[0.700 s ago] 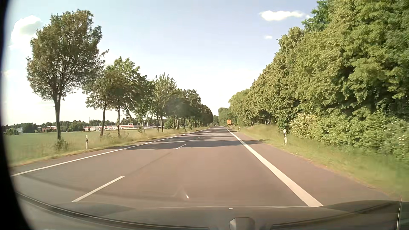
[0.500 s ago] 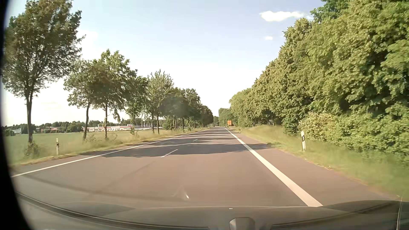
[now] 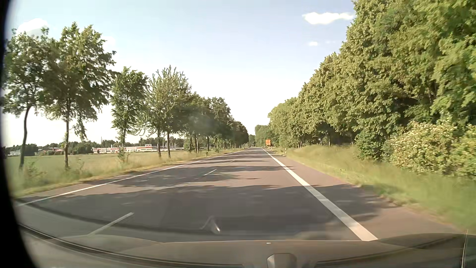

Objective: Follow the waypoints while adhering to traffic rules and regulations

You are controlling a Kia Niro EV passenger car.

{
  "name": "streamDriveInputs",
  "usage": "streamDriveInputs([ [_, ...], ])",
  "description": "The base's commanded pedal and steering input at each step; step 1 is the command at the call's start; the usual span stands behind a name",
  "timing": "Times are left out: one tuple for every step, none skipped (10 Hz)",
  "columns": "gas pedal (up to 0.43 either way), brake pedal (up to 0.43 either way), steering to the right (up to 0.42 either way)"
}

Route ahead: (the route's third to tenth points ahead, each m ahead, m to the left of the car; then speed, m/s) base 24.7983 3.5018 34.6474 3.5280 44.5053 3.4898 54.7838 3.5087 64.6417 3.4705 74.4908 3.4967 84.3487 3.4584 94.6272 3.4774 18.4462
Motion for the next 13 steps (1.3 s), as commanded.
streamDriveInputs([
  [0.177, 0.006, 0.000],
  [0.177, 0.006, 0.000],
  [0.177, 0.006, 0.000],
  [0.177, 0.006, 0.000],
  [0.177, 0.006, 0.000],
  [0.177, 0.006, 0.000],
  [0.177, 0.006, 0.000],
  [0.177, 0.006, 0.000],
  [0.177, 0.006, 0.001],
  [0.177, 0.006, 0.001],
  [0.177, 0.006, 0.001],
  [0.177, 0.006, 0.002],
  [0.177, 0.006, 0.003],
])
